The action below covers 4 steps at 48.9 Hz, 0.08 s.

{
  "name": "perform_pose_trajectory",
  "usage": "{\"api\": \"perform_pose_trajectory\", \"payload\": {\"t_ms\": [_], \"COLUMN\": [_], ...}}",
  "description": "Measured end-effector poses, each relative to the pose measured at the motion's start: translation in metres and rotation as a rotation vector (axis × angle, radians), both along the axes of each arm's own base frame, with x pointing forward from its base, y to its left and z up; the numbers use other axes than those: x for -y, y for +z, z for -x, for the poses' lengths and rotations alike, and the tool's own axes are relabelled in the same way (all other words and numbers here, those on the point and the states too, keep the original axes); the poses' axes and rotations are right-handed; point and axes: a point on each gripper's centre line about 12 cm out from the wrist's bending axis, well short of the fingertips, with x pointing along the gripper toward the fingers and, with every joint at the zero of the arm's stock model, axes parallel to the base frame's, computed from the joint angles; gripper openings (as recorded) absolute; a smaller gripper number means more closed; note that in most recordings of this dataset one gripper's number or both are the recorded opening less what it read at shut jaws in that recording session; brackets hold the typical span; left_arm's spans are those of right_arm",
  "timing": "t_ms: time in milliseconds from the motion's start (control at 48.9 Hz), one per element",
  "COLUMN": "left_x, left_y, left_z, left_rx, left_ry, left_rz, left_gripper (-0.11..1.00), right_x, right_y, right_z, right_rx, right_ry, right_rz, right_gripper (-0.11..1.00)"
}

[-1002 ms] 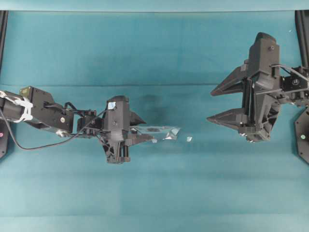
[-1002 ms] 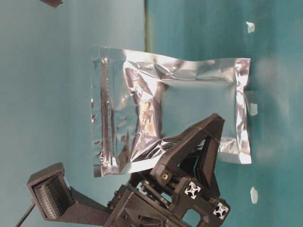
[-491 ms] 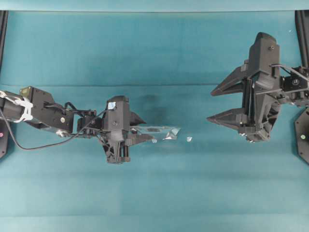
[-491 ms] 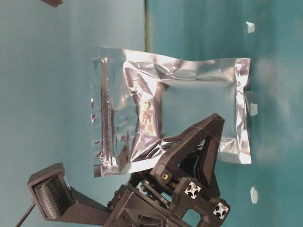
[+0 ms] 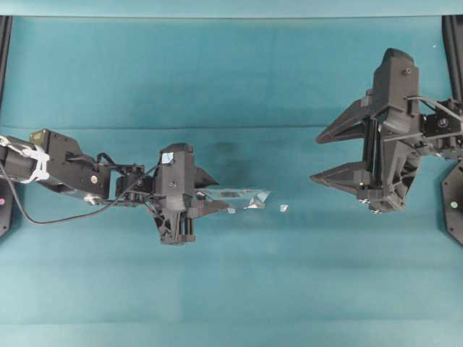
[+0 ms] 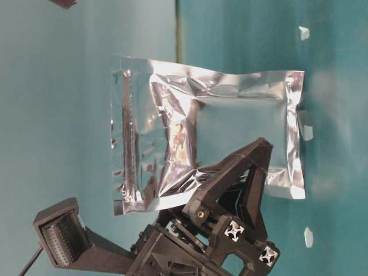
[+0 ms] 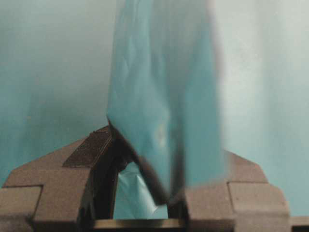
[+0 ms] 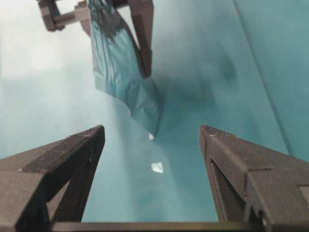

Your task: Hand over the silver zip bag and make it stand upright.

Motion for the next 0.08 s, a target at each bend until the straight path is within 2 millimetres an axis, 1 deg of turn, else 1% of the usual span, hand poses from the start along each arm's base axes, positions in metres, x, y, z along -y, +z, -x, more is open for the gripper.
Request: {"api": "perform_pose_trajectory", "payload": {"t_ms": [82], "left_x": [0.0006], "left_y": [0.0], "left_z": [0.0], "left_rx": [0.0], "left_ry": [-0.001], "left_rz": [0.001], "left_gripper": [0.22], "right_x": [0.0], "right_y": [0.0], "right_z": [0.0], "right_rx": [0.0], "right_ry": [0.0], "right_rz": [0.0], "right_gripper": [0.91]}}
